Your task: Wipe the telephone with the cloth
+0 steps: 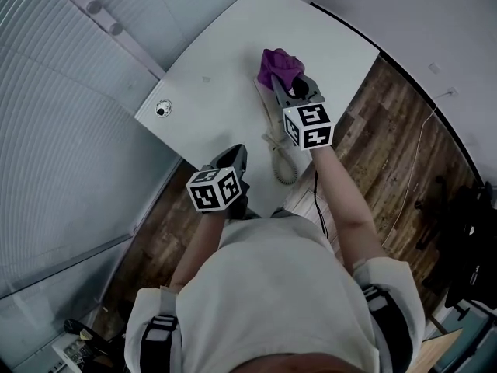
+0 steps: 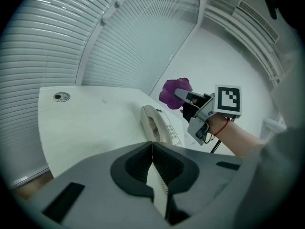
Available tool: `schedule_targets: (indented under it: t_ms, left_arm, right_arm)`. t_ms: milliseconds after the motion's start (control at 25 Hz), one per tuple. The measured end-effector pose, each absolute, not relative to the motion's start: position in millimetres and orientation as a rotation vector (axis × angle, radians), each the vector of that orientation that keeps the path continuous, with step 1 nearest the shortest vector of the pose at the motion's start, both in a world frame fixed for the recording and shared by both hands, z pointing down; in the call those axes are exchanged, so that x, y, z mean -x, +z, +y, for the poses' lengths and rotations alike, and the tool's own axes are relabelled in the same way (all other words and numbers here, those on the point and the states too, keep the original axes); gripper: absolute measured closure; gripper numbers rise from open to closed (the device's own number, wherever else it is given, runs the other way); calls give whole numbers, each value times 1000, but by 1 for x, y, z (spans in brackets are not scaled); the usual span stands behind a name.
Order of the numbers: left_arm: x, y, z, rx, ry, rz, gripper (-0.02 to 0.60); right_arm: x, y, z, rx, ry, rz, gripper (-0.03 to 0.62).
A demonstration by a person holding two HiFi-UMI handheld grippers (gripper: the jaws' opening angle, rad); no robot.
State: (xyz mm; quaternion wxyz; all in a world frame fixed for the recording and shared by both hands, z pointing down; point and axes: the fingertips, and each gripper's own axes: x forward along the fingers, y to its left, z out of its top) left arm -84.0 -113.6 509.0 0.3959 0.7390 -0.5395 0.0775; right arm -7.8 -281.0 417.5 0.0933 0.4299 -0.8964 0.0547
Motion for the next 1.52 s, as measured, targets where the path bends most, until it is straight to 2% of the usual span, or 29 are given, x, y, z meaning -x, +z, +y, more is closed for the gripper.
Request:
schedule_targets:
  t_ms: [480,840,1520]
  left_arm:
    - [105,509,-105,-1817,185,-1444,560]
    - [109,509,-106,-1819,179,-1447,560]
    - [99,507,-115,-1850,165,-1432,560]
  right_arm:
    - [53,463,-315,-1119,96,-2582,511]
    - [46,488,-320,-1150,178,-2534,511]
    - [41,496,-290,-1070,120,-2528,511]
